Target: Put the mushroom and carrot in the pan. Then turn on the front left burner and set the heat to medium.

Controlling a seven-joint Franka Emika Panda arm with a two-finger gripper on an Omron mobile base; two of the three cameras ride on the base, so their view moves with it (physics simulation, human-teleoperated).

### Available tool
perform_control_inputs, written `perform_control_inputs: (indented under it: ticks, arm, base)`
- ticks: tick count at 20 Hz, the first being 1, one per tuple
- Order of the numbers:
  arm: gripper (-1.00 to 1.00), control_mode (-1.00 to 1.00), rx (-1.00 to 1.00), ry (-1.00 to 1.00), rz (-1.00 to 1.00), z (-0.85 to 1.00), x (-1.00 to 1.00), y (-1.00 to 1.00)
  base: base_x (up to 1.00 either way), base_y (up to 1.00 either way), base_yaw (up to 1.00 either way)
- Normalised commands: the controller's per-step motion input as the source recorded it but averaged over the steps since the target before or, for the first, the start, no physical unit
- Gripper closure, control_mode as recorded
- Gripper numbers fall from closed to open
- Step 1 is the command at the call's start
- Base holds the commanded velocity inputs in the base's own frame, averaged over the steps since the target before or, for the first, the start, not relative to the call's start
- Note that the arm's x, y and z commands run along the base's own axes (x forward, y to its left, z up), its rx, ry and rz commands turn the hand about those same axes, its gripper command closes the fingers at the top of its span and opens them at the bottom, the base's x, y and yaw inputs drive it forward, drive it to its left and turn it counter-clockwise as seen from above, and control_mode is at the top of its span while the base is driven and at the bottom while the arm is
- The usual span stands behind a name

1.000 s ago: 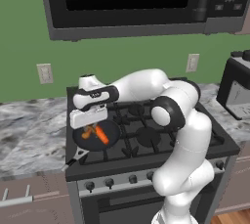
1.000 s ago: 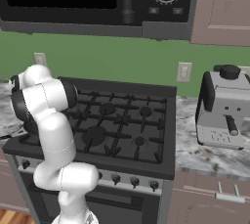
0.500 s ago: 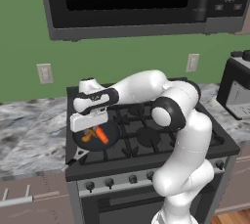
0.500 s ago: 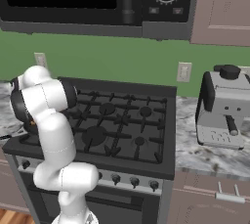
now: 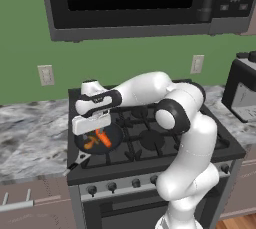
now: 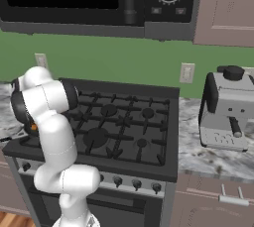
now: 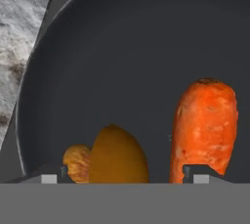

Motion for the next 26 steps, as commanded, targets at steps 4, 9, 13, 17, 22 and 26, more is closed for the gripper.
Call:
perform_control_inputs:
  ticks: [4, 9, 13, 17, 22, 26]
  arm:
    - [-1.0, -1.0, -0.01, 0.03, 0.0, 0.0, 0.06, -0.05]
    - [-1.0, -1.0, -0.02, 0.01, 0.0, 0.17, -0.01, 0.0]
    - [-1.0, -1.0, 0.0, 0.0, 0.0, 0.33, -0.37, -0.17]
    - [-1.0, -1.0, 0.01, -0.02, 0.0, 0.13, -0.76, -0.38]
    - [-1.0, -1.0, 0.0, -0.06, -0.04, 0.01, -0.87, -0.16]
    - [-1.0, -1.0, 0.0, -0.17, -0.1, 0.18, -0.83, -0.1]
  base:
    - [0.0, 0.0, 0.0]
    - [0.0, 0.0, 0.0]
    - [0.0, 0.0, 0.0]
    - [0.0, 0.0, 0.0]
    - [0.0, 0.0, 0.0]
    - [0.0, 0.0, 0.0]
